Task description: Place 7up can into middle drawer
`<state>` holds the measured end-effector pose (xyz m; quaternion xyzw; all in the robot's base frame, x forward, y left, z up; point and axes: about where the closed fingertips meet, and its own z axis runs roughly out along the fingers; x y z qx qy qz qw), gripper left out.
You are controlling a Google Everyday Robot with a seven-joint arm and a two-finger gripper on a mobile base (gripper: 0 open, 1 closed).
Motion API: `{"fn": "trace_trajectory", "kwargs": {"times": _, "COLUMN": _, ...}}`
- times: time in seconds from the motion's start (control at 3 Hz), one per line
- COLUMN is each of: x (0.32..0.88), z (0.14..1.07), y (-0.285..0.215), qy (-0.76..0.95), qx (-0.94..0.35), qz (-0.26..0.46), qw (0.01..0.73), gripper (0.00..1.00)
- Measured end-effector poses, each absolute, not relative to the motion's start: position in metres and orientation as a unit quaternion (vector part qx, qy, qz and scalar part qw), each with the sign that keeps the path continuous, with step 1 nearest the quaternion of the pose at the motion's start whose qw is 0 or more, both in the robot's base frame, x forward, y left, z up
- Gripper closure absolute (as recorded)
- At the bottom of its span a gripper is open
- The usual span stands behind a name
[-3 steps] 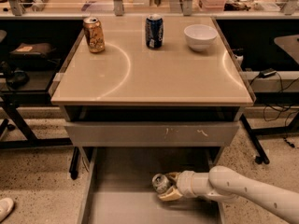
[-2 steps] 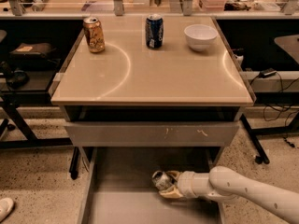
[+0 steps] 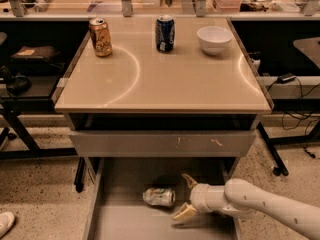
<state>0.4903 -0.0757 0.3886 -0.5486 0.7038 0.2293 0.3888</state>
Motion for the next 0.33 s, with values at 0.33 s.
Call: {"fn": "trace_trajectory", "kwargs": {"times": 0.33, "x": 0.4903, "z": 0.3886, "y": -0.0757, "qy": 0.704, "qx": -0.549, "qz": 0.229, "qw": 0.389, "gripper": 0.00}}
